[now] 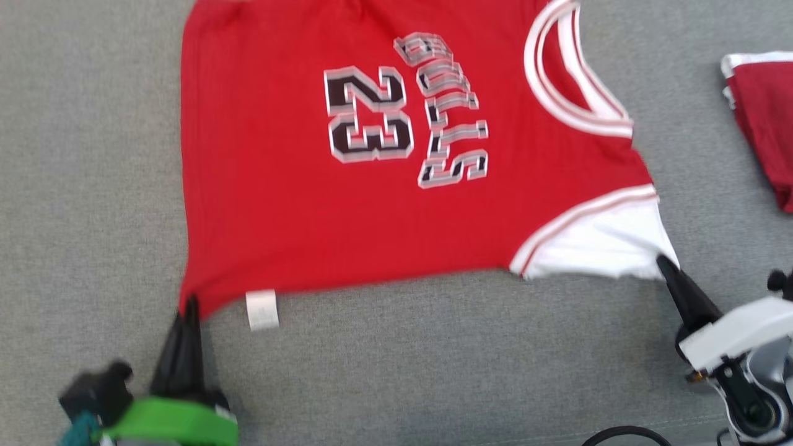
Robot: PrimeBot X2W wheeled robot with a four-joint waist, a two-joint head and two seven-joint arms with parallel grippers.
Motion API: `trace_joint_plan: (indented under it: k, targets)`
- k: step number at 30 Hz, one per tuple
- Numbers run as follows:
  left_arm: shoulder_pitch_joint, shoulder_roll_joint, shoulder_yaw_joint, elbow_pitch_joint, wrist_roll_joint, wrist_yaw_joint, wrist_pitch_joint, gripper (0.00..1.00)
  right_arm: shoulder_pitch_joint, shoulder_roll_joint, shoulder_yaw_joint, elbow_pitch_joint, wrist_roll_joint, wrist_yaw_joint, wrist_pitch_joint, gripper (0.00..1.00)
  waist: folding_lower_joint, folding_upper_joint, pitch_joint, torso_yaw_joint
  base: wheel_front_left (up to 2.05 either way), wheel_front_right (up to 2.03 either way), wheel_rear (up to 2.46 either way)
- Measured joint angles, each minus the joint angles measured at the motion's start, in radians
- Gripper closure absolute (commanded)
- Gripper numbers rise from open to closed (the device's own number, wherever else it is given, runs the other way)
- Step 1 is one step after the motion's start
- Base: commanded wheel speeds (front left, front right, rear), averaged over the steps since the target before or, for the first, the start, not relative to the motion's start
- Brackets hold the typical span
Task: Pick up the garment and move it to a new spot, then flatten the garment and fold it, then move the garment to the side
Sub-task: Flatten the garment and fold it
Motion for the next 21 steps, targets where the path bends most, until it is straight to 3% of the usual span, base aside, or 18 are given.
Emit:
trace_joint_plan:
  k: [4, 8, 15, 21]
  targets:
    - [0.18, -0.043, -0.022, -0.102, -0.009, 0.055, 0.024, 1.0, 0.088, -0.009, -0.016, -0.004, 0.023, 0.0, 0.003, 1.0, 0.0, -0.0001, -0.053, -0.01, 0.0, 0.0, 0.0]
    - [0.26, -0.058, -0.049, -0.217, -0.011, 0.096, 0.082, 1.0, 0.13, -0.006, -0.048, -0.043, 0.053, 0.0, 0.023, 1.0, 0.0, -0.0001, -0.087, -0.013, 0.0, 0.0, 0.0]
    - [0.27, -0.037, -0.058, -0.404, -0.028, 0.134, 0.202, 1.0, 0.129, 0.026, -0.095, -0.154, 0.089, -0.001, 0.107, 1.0, 0.0, 0.0, -0.091, -0.001, 0.0, 0.0, 0.0]
    - [0.211, 0.008, -0.042, -0.467, -0.052, 0.155, 0.316, 1.0, 0.001, 0.079, -0.126, -0.157, 0.075, -0.001, 0.215, 1.0, 0.0, 0.0002, -0.068, -0.01, 0.0, 0.0, 0.0]
